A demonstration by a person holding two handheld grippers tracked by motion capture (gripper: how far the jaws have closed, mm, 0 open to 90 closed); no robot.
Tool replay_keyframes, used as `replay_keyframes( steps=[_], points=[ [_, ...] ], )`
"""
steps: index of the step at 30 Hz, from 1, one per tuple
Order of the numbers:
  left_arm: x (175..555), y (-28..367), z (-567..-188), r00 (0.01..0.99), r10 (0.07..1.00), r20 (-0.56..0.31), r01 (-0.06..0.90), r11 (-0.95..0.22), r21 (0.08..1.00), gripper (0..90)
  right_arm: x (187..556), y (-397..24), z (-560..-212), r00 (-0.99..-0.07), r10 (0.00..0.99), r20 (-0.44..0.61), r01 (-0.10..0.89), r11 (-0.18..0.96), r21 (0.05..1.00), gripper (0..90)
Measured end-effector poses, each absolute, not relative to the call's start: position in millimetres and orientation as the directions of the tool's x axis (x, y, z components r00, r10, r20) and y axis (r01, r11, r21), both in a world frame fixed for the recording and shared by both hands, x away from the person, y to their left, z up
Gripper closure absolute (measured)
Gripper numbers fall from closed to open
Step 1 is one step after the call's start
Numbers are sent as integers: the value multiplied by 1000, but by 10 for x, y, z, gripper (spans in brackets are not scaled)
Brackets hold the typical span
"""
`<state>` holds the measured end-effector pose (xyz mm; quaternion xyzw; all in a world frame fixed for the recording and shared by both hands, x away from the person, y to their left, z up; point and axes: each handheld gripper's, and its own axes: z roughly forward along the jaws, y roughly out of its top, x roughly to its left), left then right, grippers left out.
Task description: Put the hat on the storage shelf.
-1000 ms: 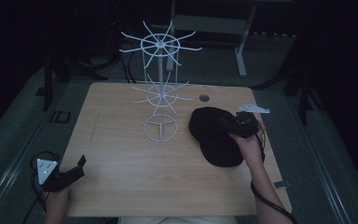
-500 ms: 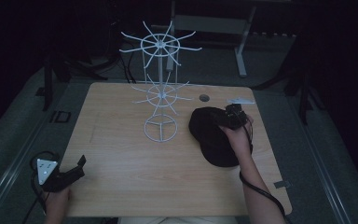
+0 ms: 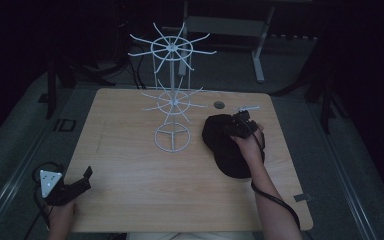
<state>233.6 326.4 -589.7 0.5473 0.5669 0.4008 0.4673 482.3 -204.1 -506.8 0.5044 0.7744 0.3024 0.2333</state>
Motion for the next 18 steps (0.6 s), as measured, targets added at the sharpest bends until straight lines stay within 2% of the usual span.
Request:
replay_keyframes(
  steps=[1,2,3,4,5,6,7,12,18],
  points=[
    [2335,3264,-5897,35,995,-91,246,80,966,49,4823,-2041,-5068,-382,922,-56,640,308,704,362],
    [2335,3264,-5897,36,995,-91,245,80,966,49,4823,-2033,-5077,-389,919,-72,643,326,693,452],
    [2335,3265,-5897,36,995,-92,246,80,966,49,4826,-2024,-5096,-410,909,-72,649,346,678,619],
    [2335,3265,-5897,36,995,-92,246,80,966,49,4826,-2024,-5096,-410,909,-72,649,346,678,619],
    [2335,3266,-5897,36,995,-93,246,81,966,49,4810,-2026,-5099,-418,906,-71,643,350,682,730],
    [2336,3267,-5897,37,995,-93,246,81,966,49,4810,-2026,-5099,-418,906,-71,643,350,682,730],
    [2336,3267,-5897,37,995,-94,247,82,966,49,4787,-2040,-5099,-417,907,-62,637,340,692,799],
    [2336,3266,-5897,37,995,-93,247,81,966,49,4720,-2084,-5056,-418,907,-45,604,314,732,838],
    [2336,3264,-5897,35,995,-92,247,81,966,49,4643,-2134,-4997,-419,907,-40,565,295,770,840]
  ],
)
